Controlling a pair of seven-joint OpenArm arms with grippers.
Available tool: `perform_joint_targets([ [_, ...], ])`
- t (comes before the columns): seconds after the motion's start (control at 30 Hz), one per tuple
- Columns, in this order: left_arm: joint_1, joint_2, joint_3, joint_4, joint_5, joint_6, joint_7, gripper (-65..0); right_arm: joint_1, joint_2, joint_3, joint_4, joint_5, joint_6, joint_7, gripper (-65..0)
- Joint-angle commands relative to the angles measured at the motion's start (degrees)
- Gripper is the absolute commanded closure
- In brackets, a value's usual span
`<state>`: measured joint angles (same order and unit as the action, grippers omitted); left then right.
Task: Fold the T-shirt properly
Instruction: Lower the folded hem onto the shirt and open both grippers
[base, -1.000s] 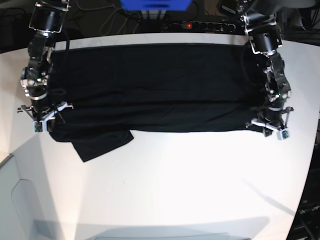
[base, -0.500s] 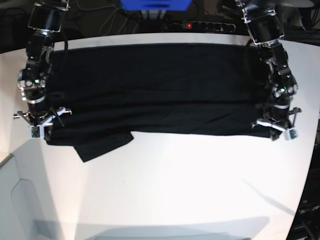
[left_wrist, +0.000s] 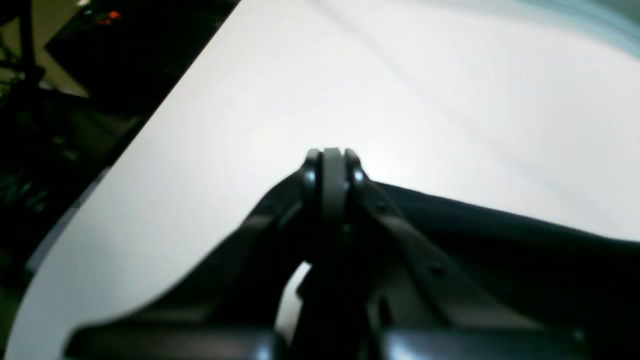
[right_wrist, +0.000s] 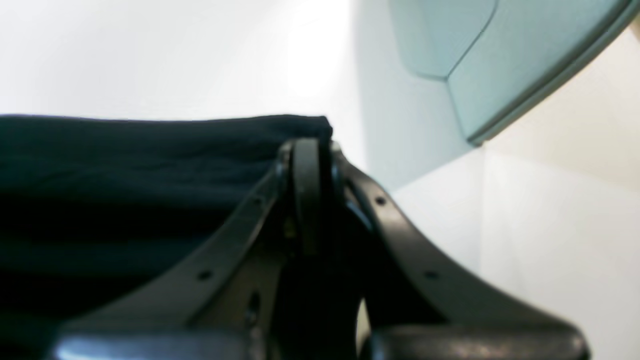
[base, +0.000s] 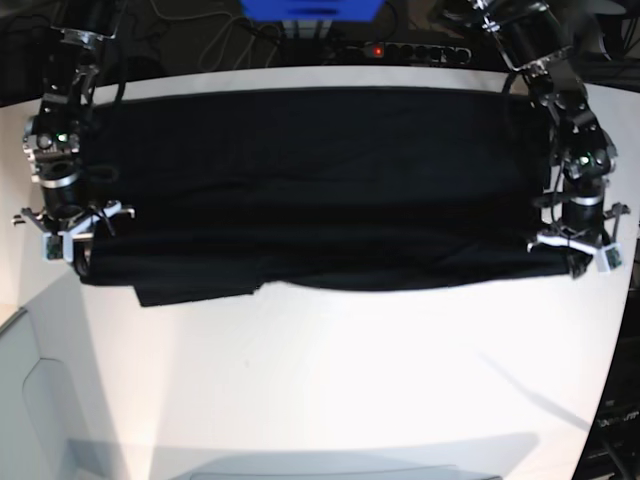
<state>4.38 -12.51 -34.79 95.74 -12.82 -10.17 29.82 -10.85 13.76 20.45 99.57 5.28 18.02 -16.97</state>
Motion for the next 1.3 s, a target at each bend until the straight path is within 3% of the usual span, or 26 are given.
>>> perform_joint_targets([
  [0.0, 0.06, -0.98, -0.25, 2.15, -0.32, -0.07, -1.74, 0.0, -0.09, 0.88, 1.22, 1.40, 0.39, -0.48, 1.72, 0.0],
  [0.1, 2.78, -0.89, -1.39, 4.26, -0.41, -0.07, -1.82, 0.0, -1.94, 0.70, 2.81, 1.49, 0.48, 2.59, 2.16, 0.0],
  [0.33, 8.67, -0.10, -6.67, 5.31, -10.61, -0.07, -1.74, 0.0, -5.19, -1.58, 8.87, 1.57, 0.48, 12.53, 2.25, 0.0],
  [0.5, 11.49, 0.34, -6.67, 5.05, -11.93, -0.07, -2.09, 0.0, -8.44, -2.20, 9.75, 1.57, 0.48, 17.98, 2.25, 0.0],
  [0.73, 11.93, 0.51, -6.67, -0.40, -12.10, -0.59, -2.09, 0.0, -12.66, -2.90, 9.75, 1.57, 0.39, 21.98, 2.33, 0.0],
  [0.9, 11.93, 0.43, -6.75, -2.95, -11.75, -7.10, -2.18, 0.0, -15.57, -2.90, 9.75, 3.33, 0.39, 21.98, 2.33, 0.0],
  [1.27, 11.40, -0.10, -6.84, -2.95, -11.66, -7.98, -2.18, 0.0, -17.85, -4.04, 9.75, 6.32, 0.04, 21.98, 1.81, 0.0],
])
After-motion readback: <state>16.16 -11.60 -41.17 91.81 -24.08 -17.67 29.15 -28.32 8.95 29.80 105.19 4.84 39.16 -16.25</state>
